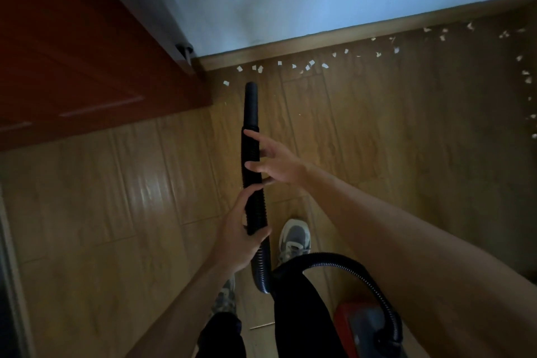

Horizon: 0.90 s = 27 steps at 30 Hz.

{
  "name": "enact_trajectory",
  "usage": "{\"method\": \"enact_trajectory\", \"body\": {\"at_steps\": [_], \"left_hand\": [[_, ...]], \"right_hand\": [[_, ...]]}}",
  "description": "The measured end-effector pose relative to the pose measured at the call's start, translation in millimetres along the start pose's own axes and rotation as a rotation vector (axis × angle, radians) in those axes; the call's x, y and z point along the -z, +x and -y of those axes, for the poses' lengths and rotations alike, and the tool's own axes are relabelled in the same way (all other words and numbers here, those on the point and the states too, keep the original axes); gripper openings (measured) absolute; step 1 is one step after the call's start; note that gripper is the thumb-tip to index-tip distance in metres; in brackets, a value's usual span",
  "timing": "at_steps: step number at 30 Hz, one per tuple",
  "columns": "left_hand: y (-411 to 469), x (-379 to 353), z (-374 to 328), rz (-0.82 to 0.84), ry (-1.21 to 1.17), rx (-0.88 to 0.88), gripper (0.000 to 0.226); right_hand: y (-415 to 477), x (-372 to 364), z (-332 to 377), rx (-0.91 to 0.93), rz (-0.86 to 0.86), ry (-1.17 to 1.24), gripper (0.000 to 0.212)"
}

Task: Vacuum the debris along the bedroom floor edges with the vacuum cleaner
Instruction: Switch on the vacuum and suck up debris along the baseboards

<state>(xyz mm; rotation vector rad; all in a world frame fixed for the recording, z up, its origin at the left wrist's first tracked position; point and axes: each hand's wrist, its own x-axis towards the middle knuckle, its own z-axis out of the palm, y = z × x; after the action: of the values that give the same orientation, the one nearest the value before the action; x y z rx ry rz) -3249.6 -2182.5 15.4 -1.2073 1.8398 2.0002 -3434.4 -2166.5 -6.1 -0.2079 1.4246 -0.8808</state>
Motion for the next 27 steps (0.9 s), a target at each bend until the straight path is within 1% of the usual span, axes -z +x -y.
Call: {"method": "enact_trajectory", "body": {"at_steps": [5, 9, 15, 17, 20, 24, 27], "left_hand": [[26, -5, -13, -0.033, -0.070, 0.024, 0.074], [42, -6, -19, -0.056, -0.093, 0.052, 0.074], [61, 7, -16, -0.072, -0.135, 0.102, 0.073], [71, 13, -14, -0.065, -0.155, 0.113, 0.073], [83, 25, -8, -0.040, -0.161, 0.156, 0.073], [100, 47, -6, -0.015, -0.082, 0.152, 0.073], [117, 62, -5, 0.037, -0.054, 0.166, 0.072]], "right_hand": [[20, 19, 11, -0.029, 0.009, 0.044, 0.073], [36, 26, 22, -0.084, -0.007, 0.102, 0.059], [66, 30, 26, -0.104, -0.024, 0.101, 0.055], [80, 31, 26, -0.091, -0.047, 0.064, 0.054], [99, 28, 27, -0.097, -0.040, 0.027, 0.051], [122, 24, 30, -0.131, -0.068, 0.066, 0.052], [141, 26, 32, -0.163, -0.080, 0.080, 0.053]]}}
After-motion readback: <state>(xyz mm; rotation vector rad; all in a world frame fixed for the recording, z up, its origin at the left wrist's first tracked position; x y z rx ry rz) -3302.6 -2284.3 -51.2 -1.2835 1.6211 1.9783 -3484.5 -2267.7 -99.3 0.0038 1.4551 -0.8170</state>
